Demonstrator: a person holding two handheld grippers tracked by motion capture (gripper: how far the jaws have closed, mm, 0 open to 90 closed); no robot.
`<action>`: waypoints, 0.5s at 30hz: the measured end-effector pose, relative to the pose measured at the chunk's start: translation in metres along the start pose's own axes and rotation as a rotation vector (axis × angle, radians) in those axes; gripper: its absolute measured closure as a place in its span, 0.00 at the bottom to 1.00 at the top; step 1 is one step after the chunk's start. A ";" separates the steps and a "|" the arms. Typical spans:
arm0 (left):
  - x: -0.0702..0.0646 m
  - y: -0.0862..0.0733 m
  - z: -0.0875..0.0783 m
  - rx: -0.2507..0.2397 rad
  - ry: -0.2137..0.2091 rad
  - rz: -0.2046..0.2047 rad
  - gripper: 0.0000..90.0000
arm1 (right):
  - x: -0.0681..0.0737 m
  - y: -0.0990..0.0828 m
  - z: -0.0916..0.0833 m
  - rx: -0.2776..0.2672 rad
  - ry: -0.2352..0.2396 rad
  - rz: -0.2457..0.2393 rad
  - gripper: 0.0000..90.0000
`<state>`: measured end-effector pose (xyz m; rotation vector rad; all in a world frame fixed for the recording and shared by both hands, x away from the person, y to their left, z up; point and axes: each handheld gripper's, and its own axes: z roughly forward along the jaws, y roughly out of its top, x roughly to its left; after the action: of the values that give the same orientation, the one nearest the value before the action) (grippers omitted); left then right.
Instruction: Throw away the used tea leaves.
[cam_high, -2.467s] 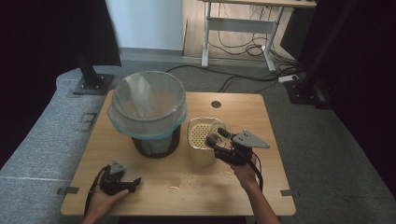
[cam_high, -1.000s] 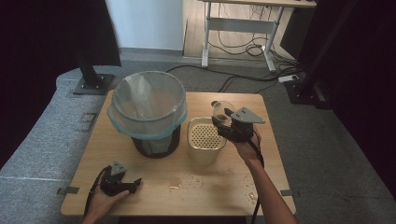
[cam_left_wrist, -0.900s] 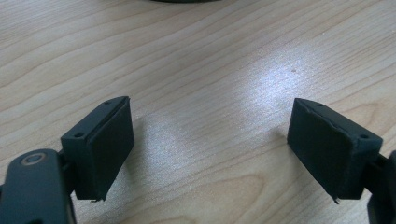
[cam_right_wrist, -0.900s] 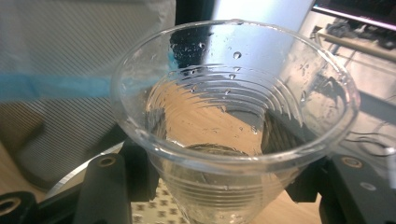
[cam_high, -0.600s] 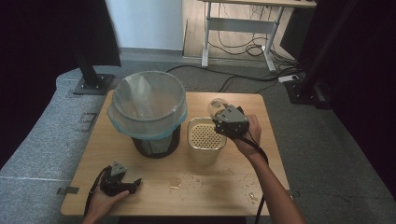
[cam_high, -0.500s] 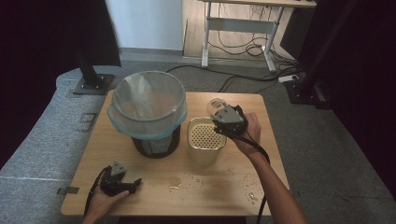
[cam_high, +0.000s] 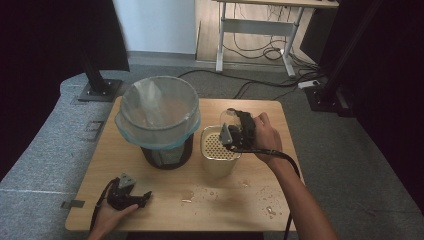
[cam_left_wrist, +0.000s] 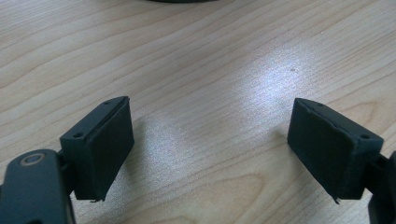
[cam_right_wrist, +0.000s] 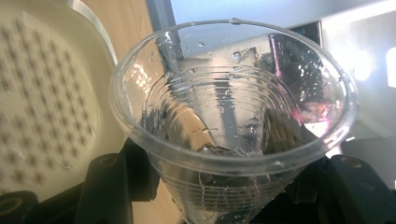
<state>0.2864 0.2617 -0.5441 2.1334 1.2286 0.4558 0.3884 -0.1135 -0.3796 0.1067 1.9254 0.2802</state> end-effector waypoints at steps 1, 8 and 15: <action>0.000 0.000 0.000 0.000 -0.001 0.001 0.16 | 0.004 0.001 0.003 0.019 -0.009 -0.073 0.46; 0.000 0.000 0.000 -0.001 -0.001 0.002 0.16 | 0.014 0.003 0.009 0.051 -0.047 -0.219 0.46; 0.000 0.000 0.000 0.000 -0.002 0.003 0.16 | 0.029 0.005 0.019 0.130 -0.179 -0.611 0.47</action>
<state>0.2865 0.2620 -0.5441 2.1355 1.2250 0.4549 0.3953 -0.0997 -0.4114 -0.3563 1.7047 -0.2557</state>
